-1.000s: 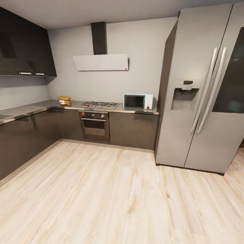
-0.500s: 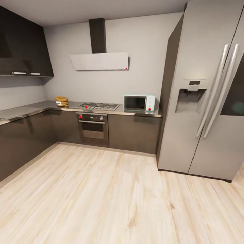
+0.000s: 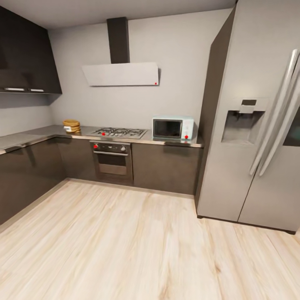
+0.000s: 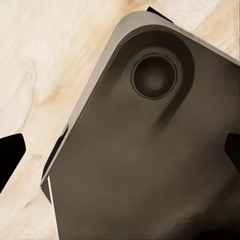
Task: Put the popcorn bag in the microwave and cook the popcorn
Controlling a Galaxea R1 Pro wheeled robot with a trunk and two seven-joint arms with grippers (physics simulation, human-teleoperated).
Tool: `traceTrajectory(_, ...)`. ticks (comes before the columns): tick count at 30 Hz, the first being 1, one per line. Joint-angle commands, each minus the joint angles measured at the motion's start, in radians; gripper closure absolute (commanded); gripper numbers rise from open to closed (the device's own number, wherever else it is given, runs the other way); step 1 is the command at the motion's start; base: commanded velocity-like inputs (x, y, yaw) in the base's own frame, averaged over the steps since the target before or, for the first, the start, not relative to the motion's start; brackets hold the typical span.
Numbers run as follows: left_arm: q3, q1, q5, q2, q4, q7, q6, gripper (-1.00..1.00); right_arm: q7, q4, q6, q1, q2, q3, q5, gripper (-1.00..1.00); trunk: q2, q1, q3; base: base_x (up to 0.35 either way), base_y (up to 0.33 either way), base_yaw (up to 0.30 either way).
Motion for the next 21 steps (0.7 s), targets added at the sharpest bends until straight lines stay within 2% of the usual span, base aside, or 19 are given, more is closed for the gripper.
traceTrajectory(1,0.002,0.000,0.000,0.000,-0.001,0.002,-0.001,-1.00,-0.001,0.000,-0.002,0.000,0.000,-0.001,0.010,-1.00,0.000,0.001,-0.001,0.325,0.000,0.000)
traceTrajectory(16,0.002,0.000,0.000,0.000,-0.001,0.002,-0.001,-1.00,-0.001,0.000,-0.002,0.000,0.000,-0.001,0.010,-1.00,0.000,0.001,-0.001,0.325,0.000,0.000)
traceTrajectory(21,0.002,0.000,0.000,0.000,-0.001,0.002,-0.002,-1.00,-0.001,0.000,-0.002,0.000,0.000,-0.001,0.010,-1.00,0.000,0.001,-0.001,0.322,-0.098,0.000)
